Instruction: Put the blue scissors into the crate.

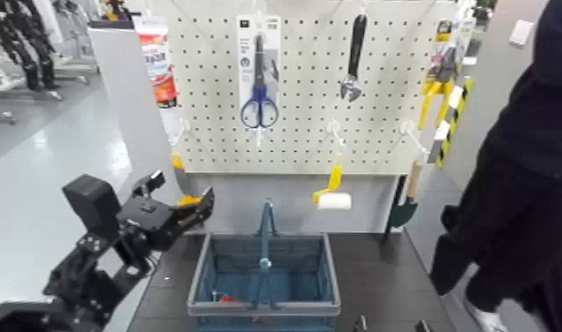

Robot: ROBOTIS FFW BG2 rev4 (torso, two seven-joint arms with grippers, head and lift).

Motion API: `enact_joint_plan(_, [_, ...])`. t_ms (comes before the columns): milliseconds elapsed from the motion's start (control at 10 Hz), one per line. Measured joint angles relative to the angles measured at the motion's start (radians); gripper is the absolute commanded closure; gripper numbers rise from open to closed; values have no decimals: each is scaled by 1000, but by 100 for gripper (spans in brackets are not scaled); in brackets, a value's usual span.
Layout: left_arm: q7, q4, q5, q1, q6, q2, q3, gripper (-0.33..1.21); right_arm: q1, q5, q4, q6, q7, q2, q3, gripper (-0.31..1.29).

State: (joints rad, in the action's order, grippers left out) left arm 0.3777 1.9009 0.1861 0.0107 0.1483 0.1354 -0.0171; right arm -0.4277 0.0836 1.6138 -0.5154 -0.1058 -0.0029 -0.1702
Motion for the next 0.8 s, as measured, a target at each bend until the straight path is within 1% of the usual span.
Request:
enact_joint_plan(200, [33, -11, 3, -46, 19, 3, -19, 17, 2, 2, 0, 0, 0, -1, -2, 15])
enact_joint_plan(400, [79, -32, 10, -102, 26, 5, -16, 18, 4, 6, 2, 0, 0, -5, -6, 15])
enact_joint_plan(800, [150, -105, 16, -204, 12, -13, -12, 21, 5, 10, 6, 0, 0, -10, -9, 15])
